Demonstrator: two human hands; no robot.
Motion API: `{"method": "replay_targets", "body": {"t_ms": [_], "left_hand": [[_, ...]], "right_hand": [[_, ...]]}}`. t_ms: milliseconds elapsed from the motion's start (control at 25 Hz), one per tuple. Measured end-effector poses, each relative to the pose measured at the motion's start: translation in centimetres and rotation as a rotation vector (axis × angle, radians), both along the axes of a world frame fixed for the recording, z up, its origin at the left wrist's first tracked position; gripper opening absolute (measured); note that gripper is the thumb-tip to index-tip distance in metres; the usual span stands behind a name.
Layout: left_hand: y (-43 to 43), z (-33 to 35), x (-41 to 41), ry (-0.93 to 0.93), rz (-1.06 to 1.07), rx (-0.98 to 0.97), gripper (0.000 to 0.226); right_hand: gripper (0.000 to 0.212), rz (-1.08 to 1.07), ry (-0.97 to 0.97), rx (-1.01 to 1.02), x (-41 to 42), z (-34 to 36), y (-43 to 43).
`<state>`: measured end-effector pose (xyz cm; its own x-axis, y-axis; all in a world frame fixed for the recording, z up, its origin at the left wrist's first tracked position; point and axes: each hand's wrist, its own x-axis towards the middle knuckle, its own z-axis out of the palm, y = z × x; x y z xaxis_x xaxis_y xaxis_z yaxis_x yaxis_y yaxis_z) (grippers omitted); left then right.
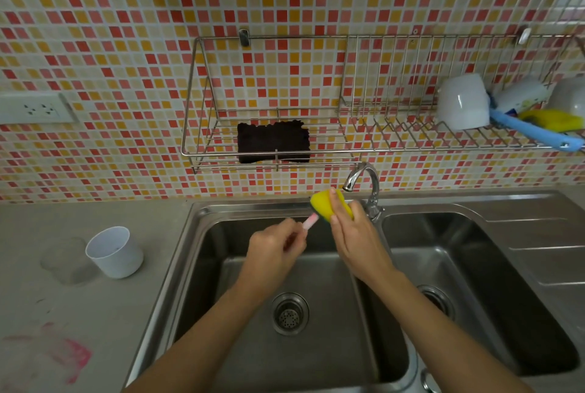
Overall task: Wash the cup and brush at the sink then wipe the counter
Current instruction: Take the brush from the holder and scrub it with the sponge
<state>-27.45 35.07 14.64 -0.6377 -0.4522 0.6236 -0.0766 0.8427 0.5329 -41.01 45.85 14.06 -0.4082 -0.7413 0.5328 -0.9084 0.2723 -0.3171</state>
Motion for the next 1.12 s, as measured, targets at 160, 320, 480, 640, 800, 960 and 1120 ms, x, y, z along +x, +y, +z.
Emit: {"method": "replay_targets", "body": {"t_ms": [160,320,480,640,800,960,1120], "left_hand": [[-1.6,-1.7,0.5,-0.035,-0.114,-0.692,0.015],[-2.3,-2.2,0.8,-0.044,-0.169,-0.812,0.015],[-2.7,-1.5,0.7,-0.035,-0.219,-0.862,0.015],[-2.6,-1.3,0.6,-0.046,-0.232,-0.879,0.013],[-2.3,-1.1,0.4,-0.048,-0.246,-0.898,0.012],[-1.9,-0.8,0.2,-0.026,-0.214,-0.838,0.011],[0.1,-0.7,-0.5,0.125,-0.057,-0.315,0.018]], "right_hand": [[0.055,0.041,0.039,0.026,0.6,-0.7,0.8],[0.058,-0.011,0.013,0.033,0.8,-0.2,1.1],[0.057,-0.037,0.026,0.059,0.8,-0.2,1.5],[0.056,-0.005,0.082,0.070,0.9,-0.4,1.6],[0.060,-0.063,0.008,0.046,0.6,-0.4,1.9],[0.054,-0.063,0.004,0.026,0.7,-0.4,2.0],[0.055,-0.059,0.035,0.001,0.8,-0.3,1.9]]}}
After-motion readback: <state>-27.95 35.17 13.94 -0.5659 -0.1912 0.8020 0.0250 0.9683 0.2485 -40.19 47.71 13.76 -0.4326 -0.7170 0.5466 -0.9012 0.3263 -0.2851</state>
